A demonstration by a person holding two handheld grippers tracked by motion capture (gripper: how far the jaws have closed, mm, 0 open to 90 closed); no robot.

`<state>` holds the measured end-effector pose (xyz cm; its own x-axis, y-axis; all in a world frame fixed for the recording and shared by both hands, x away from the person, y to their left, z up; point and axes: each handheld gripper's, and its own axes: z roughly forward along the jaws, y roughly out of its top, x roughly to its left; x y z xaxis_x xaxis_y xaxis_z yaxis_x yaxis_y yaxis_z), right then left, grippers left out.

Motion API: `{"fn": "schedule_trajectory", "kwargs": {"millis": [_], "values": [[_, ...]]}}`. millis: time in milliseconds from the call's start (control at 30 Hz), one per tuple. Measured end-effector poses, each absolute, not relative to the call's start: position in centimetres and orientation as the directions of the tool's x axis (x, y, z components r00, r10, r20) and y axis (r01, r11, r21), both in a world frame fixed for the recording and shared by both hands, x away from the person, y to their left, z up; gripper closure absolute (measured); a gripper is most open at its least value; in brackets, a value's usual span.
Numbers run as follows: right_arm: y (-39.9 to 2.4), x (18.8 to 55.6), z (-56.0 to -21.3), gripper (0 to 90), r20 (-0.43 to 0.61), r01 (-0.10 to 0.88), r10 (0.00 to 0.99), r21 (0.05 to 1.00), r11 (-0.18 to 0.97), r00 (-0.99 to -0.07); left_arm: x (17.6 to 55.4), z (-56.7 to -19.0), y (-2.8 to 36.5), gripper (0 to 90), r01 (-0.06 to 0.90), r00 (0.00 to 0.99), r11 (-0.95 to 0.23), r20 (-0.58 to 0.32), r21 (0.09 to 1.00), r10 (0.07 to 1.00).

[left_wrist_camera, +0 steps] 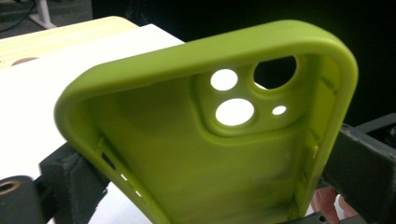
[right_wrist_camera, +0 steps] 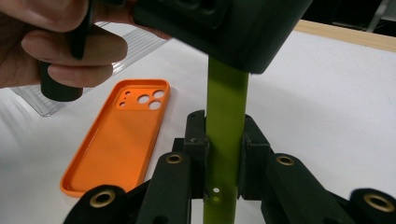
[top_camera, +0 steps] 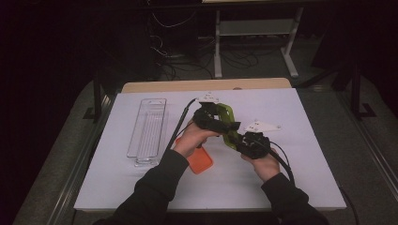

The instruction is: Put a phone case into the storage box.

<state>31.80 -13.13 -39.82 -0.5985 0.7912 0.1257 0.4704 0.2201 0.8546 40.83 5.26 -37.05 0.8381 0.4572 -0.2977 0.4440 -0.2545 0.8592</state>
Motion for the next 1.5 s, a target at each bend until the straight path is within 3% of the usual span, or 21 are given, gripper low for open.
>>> {"fn": "schedule_trajectory", "kwargs": {"millis": [567, 767, 1267, 1500], "values": [[-13.0, 31.9, -40.2, 73.5, 0.088, 0.462, 0.796, 0.850, 0.253, -0.598, 40.9, -37.0, 5.6, 12.9, 0.452, 0.831, -0.241, -0.307, 0.859, 0.463], [-13.6, 32.0, -40.4, 45.7, 0.115, 0.495, 0.791, 0.830, 0.256, -0.601, 41.2, -36.5, 6.4, 13.7, 0.440, 0.826, -0.241, -0.285, 0.865, 0.486], [-17.9, 30.0, -41.7, 2.3, 0.128, 0.499, 0.745, 0.813, 0.299, -0.655, 42.6, -32.0, 11.6, 13.9, 0.395, 0.790, -0.239, -0.196, 0.887, 0.581], [-19.2, 29.0, -42.9, 0.0, 0.122, 0.505, 0.729, 0.796, 0.334, -0.674, 43.3, -29.9, 14.3, 13.8, 0.370, 0.762, -0.255, -0.135, 0.893, 0.634]]}}
